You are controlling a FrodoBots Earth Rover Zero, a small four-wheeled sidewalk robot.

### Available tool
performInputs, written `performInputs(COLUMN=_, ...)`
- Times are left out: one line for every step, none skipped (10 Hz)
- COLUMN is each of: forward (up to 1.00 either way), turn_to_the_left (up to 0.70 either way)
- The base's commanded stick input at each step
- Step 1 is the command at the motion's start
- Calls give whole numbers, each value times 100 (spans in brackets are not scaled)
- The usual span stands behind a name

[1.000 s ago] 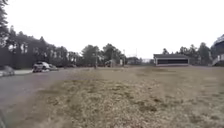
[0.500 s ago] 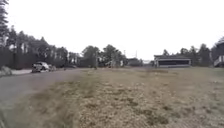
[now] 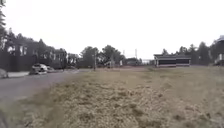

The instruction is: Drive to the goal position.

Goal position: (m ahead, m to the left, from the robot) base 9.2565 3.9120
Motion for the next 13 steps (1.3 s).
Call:
performInputs(forward=70, turn_to_the_left=0)
performInputs(forward=70, turn_to_the_left=0)
performInputs(forward=70, turn_to_the_left=0)
performInputs(forward=70, turn_to_the_left=0)
performInputs(forward=70, turn_to_the_left=0)
performInputs(forward=70, turn_to_the_left=0)
performInputs(forward=70, turn_to_the_left=0)
performInputs(forward=70, turn_to_the_left=0)
performInputs(forward=70, turn_to_the_left=0)
performInputs(forward=70, turn_to_the_left=0)
performInputs(forward=70, turn_to_the_left=0)
performInputs(forward=70, turn_to_the_left=0)
performInputs(forward=70, turn_to_the_left=0)
